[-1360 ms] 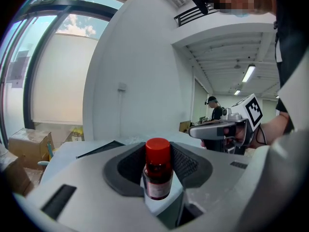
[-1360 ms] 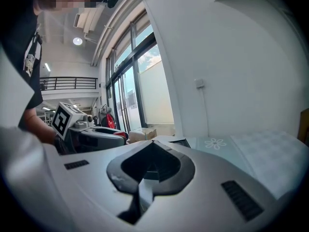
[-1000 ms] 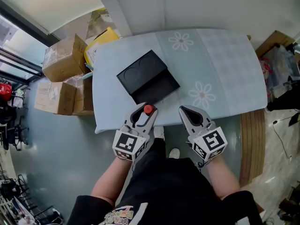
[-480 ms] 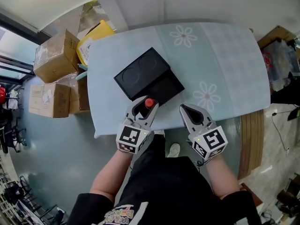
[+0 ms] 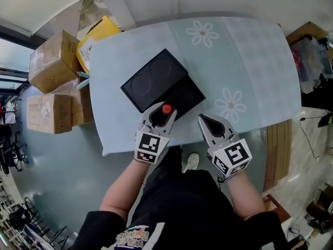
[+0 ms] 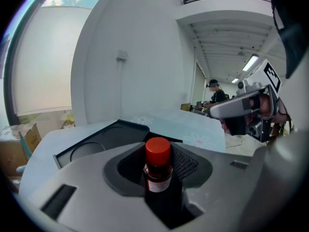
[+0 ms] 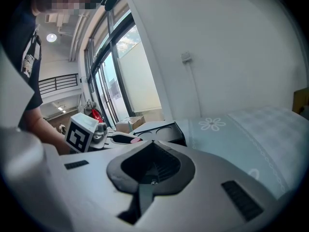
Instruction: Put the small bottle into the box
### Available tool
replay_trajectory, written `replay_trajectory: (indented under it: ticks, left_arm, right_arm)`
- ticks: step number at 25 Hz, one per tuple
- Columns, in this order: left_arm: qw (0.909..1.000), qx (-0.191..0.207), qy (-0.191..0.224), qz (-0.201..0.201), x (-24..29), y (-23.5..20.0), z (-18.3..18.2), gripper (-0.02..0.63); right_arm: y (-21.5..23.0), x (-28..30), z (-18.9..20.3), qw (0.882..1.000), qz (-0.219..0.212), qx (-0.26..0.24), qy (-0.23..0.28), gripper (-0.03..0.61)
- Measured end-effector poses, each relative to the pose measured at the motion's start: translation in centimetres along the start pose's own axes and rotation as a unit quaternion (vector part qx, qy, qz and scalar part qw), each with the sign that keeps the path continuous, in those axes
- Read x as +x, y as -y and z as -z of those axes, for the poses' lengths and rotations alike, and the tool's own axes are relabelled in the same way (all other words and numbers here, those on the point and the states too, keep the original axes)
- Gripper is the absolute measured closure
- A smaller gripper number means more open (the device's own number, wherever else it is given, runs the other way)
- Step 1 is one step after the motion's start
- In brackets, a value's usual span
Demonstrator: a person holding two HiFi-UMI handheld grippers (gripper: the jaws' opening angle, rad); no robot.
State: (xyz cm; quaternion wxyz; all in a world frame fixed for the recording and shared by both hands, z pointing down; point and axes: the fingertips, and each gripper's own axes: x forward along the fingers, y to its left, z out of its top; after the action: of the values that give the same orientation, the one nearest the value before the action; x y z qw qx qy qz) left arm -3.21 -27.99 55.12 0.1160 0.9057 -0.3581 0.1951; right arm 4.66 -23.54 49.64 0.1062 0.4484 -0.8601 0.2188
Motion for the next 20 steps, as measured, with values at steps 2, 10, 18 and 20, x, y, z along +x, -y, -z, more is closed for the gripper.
replay_trajectory:
  ticks: [2, 10, 18, 20]
  left_arm:
    - [1.0000, 0.002, -0.008, 0.002, 0.8, 0.0, 0.4, 0.457]
    - [0.9993, -0.004, -0.036, 0.008, 2.4, 0.4, 1.6, 0.457]
    - [0.9986, -0.007, -0.051, 0.006, 3.0, 0.5, 2.6, 0.457]
    - [0.9986, -0.007, -0.053, 0.004, 3.1, 0.5, 2.8, 0.456]
  right_arm:
    - [0.5, 0.2, 0.3, 1.000, 0.003, 0.004, -0.003, 0.569]
    - [1.3, 0.5, 0.5, 1.000, 0.005, 0.012, -0.007, 0.569]
    - [2.0, 0.3, 0.8, 1.000, 0.007, 0.017, -0.007, 0.569]
    - [2.0, 0.2, 0.8, 1.000, 0.006, 0.017, -0.006, 0.569]
